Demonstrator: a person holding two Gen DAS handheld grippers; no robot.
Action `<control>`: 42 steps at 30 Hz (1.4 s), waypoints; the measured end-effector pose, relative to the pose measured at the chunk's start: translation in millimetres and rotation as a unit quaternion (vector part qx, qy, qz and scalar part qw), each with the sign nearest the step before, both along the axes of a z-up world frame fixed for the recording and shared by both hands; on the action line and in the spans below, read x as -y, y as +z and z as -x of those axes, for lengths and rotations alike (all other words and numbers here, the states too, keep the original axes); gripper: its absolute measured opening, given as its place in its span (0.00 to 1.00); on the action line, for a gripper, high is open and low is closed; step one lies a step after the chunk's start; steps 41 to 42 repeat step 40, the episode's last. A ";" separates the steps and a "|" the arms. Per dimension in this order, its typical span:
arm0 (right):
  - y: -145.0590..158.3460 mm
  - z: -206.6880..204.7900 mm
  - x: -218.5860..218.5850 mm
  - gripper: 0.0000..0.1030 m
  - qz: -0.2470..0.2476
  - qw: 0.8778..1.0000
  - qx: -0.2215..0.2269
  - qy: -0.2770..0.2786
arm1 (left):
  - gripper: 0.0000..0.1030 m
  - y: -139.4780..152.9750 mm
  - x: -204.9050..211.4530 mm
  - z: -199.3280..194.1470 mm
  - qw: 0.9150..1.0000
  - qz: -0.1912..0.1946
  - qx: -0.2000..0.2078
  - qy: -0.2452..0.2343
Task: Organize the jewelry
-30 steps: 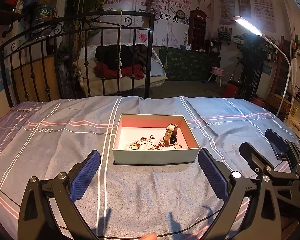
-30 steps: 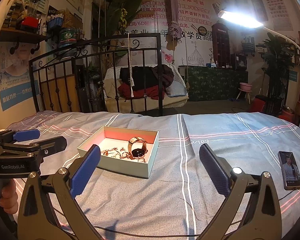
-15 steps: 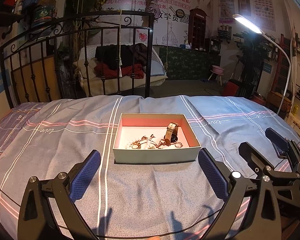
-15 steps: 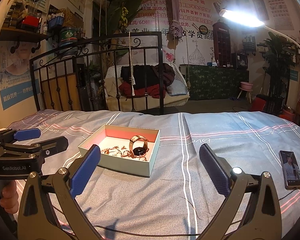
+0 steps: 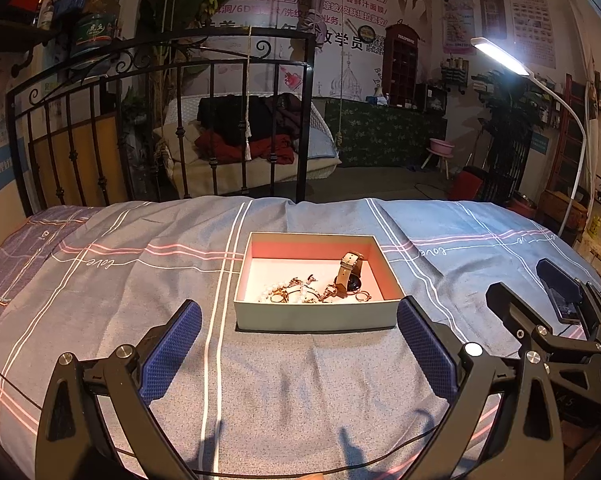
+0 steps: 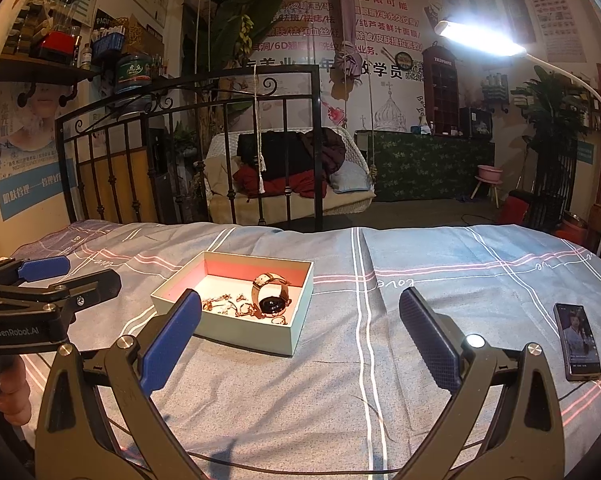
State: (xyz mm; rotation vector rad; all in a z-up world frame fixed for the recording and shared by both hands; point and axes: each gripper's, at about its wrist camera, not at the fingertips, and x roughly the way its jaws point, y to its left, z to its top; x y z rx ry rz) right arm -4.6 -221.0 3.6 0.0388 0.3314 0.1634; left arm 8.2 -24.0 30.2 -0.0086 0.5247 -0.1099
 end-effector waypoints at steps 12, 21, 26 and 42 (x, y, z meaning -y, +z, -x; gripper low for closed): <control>3.7 -0.9 1.0 0.95 0.001 1.000 0.003 -0.001 | 0.94 2.2 -3.4 1.9 1.000 0.004 0.008 0.011; 4.1 -3.5 0.8 0.95 0.001 1.000 0.001 0.002 | 0.94 -0.9 -6.9 -1.5 1.000 0.006 -0.006 0.010; 2.8 -4.9 1.2 0.95 0.002 1.000 -0.002 0.004 | 0.94 -1.2 -7.7 -1.0 1.000 0.000 -0.004 0.009; 1.4 -7.6 -0.1 0.95 0.003 1.000 -0.004 0.006 | 0.94 -2.4 -10.3 -1.3 1.000 0.005 -0.011 0.019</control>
